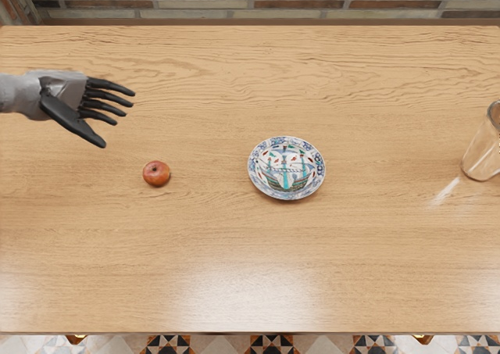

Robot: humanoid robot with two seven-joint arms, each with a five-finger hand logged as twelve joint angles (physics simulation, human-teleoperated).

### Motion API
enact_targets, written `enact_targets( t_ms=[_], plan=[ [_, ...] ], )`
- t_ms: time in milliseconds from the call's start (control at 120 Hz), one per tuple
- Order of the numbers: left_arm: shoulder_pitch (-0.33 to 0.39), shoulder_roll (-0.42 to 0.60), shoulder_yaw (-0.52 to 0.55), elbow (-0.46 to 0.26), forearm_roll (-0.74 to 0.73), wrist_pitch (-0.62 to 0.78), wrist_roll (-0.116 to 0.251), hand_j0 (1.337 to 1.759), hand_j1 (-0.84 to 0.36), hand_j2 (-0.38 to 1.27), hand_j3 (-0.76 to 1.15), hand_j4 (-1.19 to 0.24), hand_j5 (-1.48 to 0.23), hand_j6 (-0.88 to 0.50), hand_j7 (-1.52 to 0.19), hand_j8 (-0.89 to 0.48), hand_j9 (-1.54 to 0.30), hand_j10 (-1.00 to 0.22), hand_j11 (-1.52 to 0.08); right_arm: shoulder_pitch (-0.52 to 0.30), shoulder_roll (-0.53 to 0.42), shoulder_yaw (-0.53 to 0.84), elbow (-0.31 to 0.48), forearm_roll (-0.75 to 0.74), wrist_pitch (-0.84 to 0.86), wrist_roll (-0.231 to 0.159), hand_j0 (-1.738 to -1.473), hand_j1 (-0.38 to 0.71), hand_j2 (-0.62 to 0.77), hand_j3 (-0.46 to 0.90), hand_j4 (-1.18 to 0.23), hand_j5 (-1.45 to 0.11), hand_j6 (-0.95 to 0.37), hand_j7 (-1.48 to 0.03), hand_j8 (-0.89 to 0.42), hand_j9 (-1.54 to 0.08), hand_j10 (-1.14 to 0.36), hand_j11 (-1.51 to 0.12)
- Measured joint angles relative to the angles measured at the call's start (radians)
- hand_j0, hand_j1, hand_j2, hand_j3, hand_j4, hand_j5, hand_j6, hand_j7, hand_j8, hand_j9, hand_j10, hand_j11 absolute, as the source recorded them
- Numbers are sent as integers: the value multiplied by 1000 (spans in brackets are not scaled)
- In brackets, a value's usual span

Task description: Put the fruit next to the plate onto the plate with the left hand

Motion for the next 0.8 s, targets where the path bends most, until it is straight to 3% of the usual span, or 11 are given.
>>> enact_targets(
  t_ms=[117, 200, 333, 433, 608, 725, 800],
  plan=[
    [2, 4, 0, -4, 39, 6, 0, 1657, 53, 51, 0, -248, -322, -248, -322, -248, -322, -248, -322, 0, 0, -27, -1, -3, 0, 1, -1657, -309, -7, 0, -33, -43, -33, -43, -33, -43, -33, -43],
    [6, 4, 1, -5, 110, 86, 5, 1657, 51, 51, 0, -250, -324, -250, -324, -250, -324, -250, -324, -3, 0, -38, -1, -2, 0, 1, -1658, -310, -7, 0, -33, -43, -33, -43, -33, -43, -33, -43],
    [32, -2, 7, -19, 283, 260, 50, 1658, 50, 52, 0, -252, -326, -253, -326, -252, -326, -252, -326, -5, 0, -44, -2, -1, 0, 1, -1658, -310, -7, 0, -33, -43, -33, -43, -33, -43, -33, -43],
    [14, 10, 76, -179, 419, 531, 69, 1658, 50, 52, 0, -253, -326, -254, -326, -253, -326, -253, -326, -6, 0, -45, -2, -1, 0, 1, -1658, -310, -7, 0, -33, -43, -33, -43, -33, -43, -33, -43],
    [-104, -37, 274, -448, 518, 899, 92, 1658, 52, 53, 0, -253, -325, -253, -325, -253, -325, -252, -325, -6, 0, -46, -2, -1, 0, 1, -1658, -310, -7, 0, -33, -43, -33, -43, -33, -43, -33, -43],
    [-190, -185, 423, -535, 543, 1036, 145, 1658, 40, 54, 0, -262, -337, -262, -337, -262, -337, -261, -337, -6, 0, -46, -2, -1, 0, 1, -1658, -310, -7, 0, -33, -43, -33, -43, -33, -43, -33, -43],
    [-199, -215, 488, -558, 548, 1099, 179, 1658, 29, 56, 0, -271, -349, -271, -349, -271, -349, -270, -349, -6, 0, -46, -2, 0, 0, 1, -1658, -310, -7, 0, -33, -43, -33, -43, -33, -43, -33, -43]
  ],
)
